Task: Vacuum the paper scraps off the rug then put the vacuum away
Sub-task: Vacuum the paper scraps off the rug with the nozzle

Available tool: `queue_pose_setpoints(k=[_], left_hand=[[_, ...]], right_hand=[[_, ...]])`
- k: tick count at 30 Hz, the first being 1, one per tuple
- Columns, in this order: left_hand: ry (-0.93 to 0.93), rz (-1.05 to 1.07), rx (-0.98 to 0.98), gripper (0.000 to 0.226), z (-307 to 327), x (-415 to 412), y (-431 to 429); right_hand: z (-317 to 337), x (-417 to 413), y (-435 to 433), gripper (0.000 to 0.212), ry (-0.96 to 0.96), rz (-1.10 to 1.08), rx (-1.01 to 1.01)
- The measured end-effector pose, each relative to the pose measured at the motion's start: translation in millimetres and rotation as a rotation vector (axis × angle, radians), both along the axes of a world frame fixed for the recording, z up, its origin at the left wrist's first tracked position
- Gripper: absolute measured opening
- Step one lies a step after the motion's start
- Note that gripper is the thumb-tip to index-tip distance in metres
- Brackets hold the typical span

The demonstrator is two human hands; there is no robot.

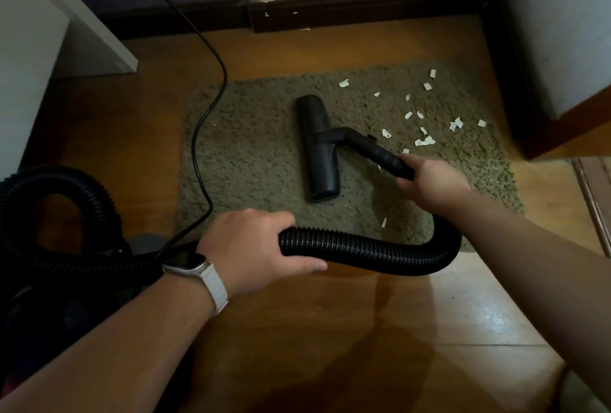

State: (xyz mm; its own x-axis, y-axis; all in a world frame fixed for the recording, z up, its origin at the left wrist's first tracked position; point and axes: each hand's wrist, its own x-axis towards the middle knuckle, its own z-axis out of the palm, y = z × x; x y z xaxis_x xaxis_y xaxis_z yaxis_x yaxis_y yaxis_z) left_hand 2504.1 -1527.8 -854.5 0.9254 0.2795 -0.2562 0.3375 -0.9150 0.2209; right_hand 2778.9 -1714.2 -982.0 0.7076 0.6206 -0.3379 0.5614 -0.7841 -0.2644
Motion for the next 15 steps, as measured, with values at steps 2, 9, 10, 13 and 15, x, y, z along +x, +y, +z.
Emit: queue_pose_setpoints(k=[2, 9, 10, 13, 15], left_hand=[[0.014, 0.008, 0.004, 0.074, 1, -3, 1], [0.037, 0.010, 0.009, 0.077, 4, -8, 4], [0.038, 0.010, 0.009, 0.077, 3, -9, 4], [0.031, 0.018, -0.008, 0.076, 2, -9, 4], [0.022, 0.024, -0.022, 0.075, 1, -7, 3]], right_hand=[[1, -2, 9, 0.022, 0.000, 0.023, -0.005], [7, -7, 31, 0.030, -0.038, 0.143, -0.016], [8, -6, 32, 0.032, -0.045, 0.150, -0.028], [7, -3, 25, 0.029, -0.038, 0.101, -0.037], [6, 2, 14, 0.022, -0.011, 0.052, -0.030]])
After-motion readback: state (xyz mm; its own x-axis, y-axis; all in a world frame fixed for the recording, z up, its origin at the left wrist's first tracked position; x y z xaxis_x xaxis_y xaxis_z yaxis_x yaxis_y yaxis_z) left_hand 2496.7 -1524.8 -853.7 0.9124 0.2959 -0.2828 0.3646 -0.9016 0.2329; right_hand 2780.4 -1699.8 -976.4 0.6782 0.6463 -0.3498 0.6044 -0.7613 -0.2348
